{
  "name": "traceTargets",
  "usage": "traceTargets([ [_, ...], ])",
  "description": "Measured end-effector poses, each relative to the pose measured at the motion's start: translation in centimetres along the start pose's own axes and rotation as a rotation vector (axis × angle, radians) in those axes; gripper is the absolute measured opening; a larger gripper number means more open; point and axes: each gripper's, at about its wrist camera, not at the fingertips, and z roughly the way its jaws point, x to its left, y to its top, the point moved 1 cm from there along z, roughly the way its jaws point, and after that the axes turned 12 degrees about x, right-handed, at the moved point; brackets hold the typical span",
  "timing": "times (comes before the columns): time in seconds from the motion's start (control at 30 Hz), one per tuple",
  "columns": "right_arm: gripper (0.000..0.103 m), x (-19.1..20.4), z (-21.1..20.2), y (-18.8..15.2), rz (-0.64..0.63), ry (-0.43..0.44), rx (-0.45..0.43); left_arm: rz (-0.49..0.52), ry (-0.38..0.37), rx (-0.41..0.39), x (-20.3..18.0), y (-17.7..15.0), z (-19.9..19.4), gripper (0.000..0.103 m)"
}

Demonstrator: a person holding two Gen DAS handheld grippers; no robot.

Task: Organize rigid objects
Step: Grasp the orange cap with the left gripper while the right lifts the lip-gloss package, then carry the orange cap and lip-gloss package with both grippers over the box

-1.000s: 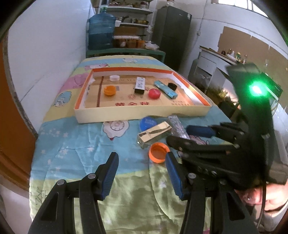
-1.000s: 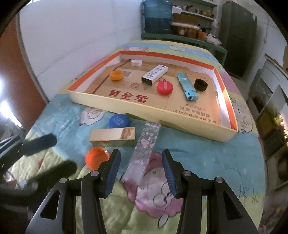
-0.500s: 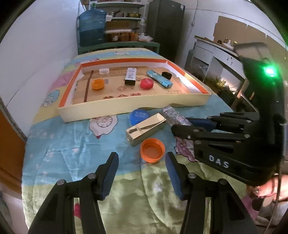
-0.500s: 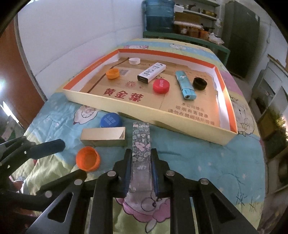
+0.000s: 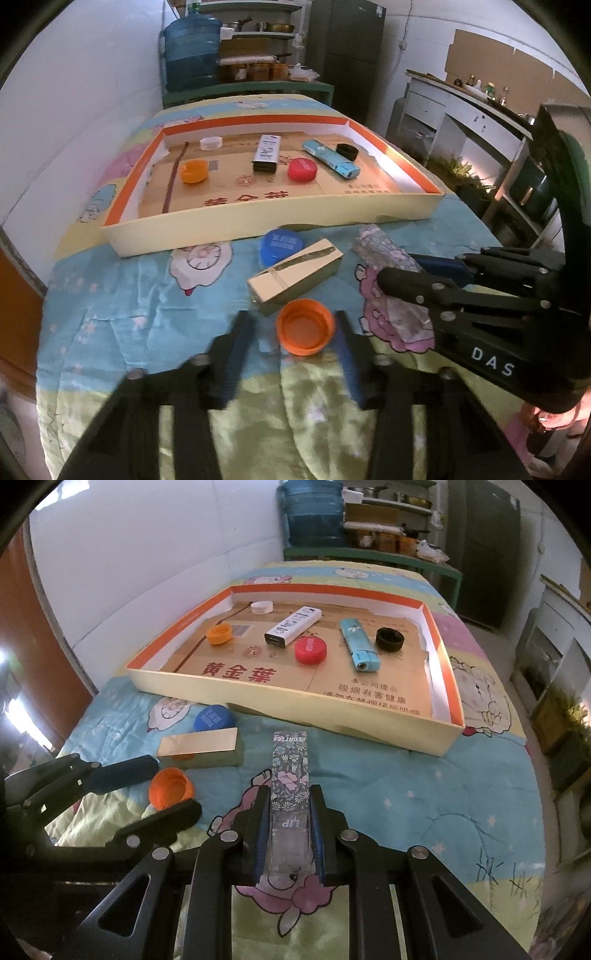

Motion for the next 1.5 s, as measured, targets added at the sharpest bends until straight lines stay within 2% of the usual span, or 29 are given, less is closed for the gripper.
traceTargets([
  [0.03,0.020,0.0,0.0,0.0,0.001,0.001,-0.001,-0.008,-0.004,-0.002,0.2,0.0,0.0,0.030],
  [0.17,0.020,0.0,0.0,0.0,0.005,0.007,-0.005,-0.030,-0.049,-0.005,0.9,-0.1,-0.2,0.030],
  [0.87,0.020,0.7,-2.8,-0.6,-0.005,0.015,-0.049,-0.052,-0.080,-0.059,1.2,-0.5,-3.5,0.030],
  [1.5,0.020,0.6,-6.0,2.4,-0.032,-0.027,-0.117,-0.063,-0.055,-0.147,2.6,4.6,-6.8,0.030],
])
